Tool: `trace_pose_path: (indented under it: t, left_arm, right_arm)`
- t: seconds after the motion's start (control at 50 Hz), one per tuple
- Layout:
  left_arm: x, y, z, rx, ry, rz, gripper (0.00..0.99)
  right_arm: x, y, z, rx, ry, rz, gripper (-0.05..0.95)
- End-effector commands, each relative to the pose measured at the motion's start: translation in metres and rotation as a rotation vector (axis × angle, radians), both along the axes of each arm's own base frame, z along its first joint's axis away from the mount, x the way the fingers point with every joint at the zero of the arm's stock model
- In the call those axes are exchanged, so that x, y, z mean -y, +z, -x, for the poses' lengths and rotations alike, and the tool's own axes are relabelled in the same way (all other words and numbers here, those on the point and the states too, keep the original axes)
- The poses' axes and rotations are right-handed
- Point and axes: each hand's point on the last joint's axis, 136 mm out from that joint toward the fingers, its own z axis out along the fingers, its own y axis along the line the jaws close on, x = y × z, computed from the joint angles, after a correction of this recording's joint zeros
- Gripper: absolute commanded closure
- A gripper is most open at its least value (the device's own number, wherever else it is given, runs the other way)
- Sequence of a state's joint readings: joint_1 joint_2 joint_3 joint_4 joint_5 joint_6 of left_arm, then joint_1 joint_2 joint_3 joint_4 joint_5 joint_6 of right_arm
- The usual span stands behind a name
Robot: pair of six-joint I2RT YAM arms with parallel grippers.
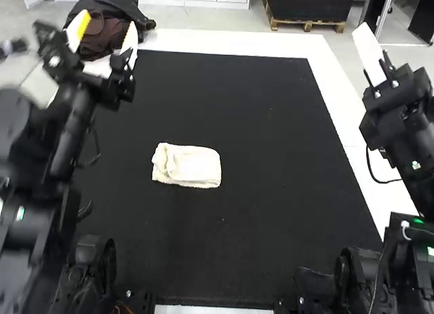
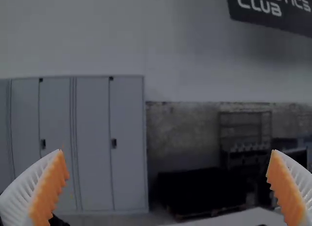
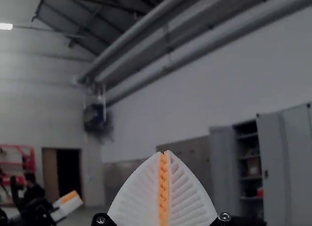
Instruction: Fold the towel.
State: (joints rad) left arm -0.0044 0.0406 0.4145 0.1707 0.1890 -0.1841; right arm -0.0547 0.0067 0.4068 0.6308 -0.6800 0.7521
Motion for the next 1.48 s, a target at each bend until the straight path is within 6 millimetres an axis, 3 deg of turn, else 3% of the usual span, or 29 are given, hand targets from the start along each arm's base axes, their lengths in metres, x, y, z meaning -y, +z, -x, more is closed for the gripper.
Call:
trace_pose_path:
  t: [0.0,0.06,0.12,0.22,0.36,0.42,0.54,0.64,0.74,0.8,0.98,1.08,1.26,1.46]
  left_arm:
    - [-0.007,-0.001,0.006,0.003,0.018,0.051,0.046]
    - [-0.010,0.003,0.009,0.018,0.033,0.057,0.046]
    - [-0.016,0.014,0.015,0.084,0.104,0.007,0.044]
    - [-0.015,0.020,0.020,0.177,0.196,-0.127,0.038]
    - [-0.014,0.008,0.019,0.317,0.311,-0.264,0.056]
    - [-0.015,-0.012,0.014,0.346,0.325,-0.266,0.141]
    - [-0.024,-0.065,-0.019,0.206,0.342,-0.252,0.144]
    - [-0.037,-0.089,-0.038,0.057,0.384,-0.223,0.144]
    - [-0.040,-0.117,-0.053,-0.075,0.365,-0.207,0.116]
    - [-0.040,-0.134,-0.061,-0.154,0.348,-0.201,0.028]
    - [-0.036,-0.202,-0.076,-0.436,0.274,-0.184,0.026]
    - [-0.038,-0.214,-0.076,-0.488,0.286,-0.198,0.028]
    - [-0.039,-0.217,-0.076,-0.498,0.293,-0.224,0.028]
    - [-0.039,-0.218,-0.076,-0.499,0.293,-0.224,0.028]
  right_arm:
    - [0.010,0.012,0.002,0.032,-0.055,-0.053,0.89]
    - [0.019,0.018,0.001,0.065,-0.124,-0.071,0.55]
    - [0.030,0.021,-0.005,0.091,-0.228,-0.085,-0.02]
    - [0.075,0.023,-0.022,0.162,-0.573,-0.156,-0.02]
    - [0.080,-0.017,-0.058,0.098,-0.686,-0.052,-0.02]
    - [0.068,-0.043,-0.073,0.064,-0.641,0.030,-0.02]
    - [0.073,-0.087,-0.102,-0.033,-0.672,0.072,-0.02]
    - [0.094,-0.118,-0.121,-0.133,-0.790,0.065,-0.02]
    - [0.131,-0.153,-0.134,-0.241,-0.989,0.023,-0.02]
    - [0.137,-0.181,-0.145,-0.365,-1.025,0.080,-0.02]
    - [0.137,-0.265,-0.159,-0.657,-1.032,0.329,-0.02]
    - [0.137,-0.273,-0.158,-0.678,-1.035,0.373,-0.02]
    - [0.135,-0.274,-0.159,-0.679,-1.028,0.380,-0.02]
    - [0.116,-0.283,-0.160,-0.688,-0.913,0.424,-0.02]
